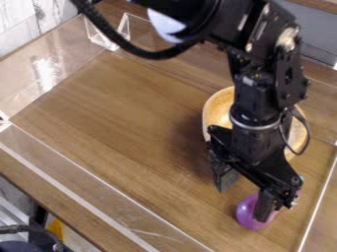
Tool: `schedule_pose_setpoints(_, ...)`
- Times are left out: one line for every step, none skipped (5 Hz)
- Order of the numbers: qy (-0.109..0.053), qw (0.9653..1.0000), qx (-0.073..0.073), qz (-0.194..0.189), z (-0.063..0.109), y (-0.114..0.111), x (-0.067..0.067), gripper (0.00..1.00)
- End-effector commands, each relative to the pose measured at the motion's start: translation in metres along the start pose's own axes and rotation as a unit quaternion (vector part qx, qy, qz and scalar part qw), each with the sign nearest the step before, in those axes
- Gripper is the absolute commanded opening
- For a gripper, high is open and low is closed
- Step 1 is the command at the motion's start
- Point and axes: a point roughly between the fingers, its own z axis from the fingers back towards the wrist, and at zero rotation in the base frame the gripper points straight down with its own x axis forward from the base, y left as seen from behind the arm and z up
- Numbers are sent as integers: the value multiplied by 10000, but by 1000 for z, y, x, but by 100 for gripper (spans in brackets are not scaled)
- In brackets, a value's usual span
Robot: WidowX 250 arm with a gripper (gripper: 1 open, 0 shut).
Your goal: Put the purple eggplant in the brown bowl
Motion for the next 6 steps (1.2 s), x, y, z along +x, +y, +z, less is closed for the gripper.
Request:
schedule_pose_setpoints(-142, 9998, -67, -74, 1, -2, 4, 100)
schedule_pose_setpoints(-186, 9997, -107, -86, -2, -3, 5, 100)
schedule_pose_setpoints(-209, 9996, -139, -101, -4, -3, 5, 0)
schedule_pose_setpoints(-222, 9996, -165, -94, -4, -4, 4, 0)
schedule_pose_setpoints(-226, 9995, -184, -92, -5, -6, 3, 0)
schedule_pose_setpoints(-224, 9995, -200, -93, -5, -9, 1, 0)
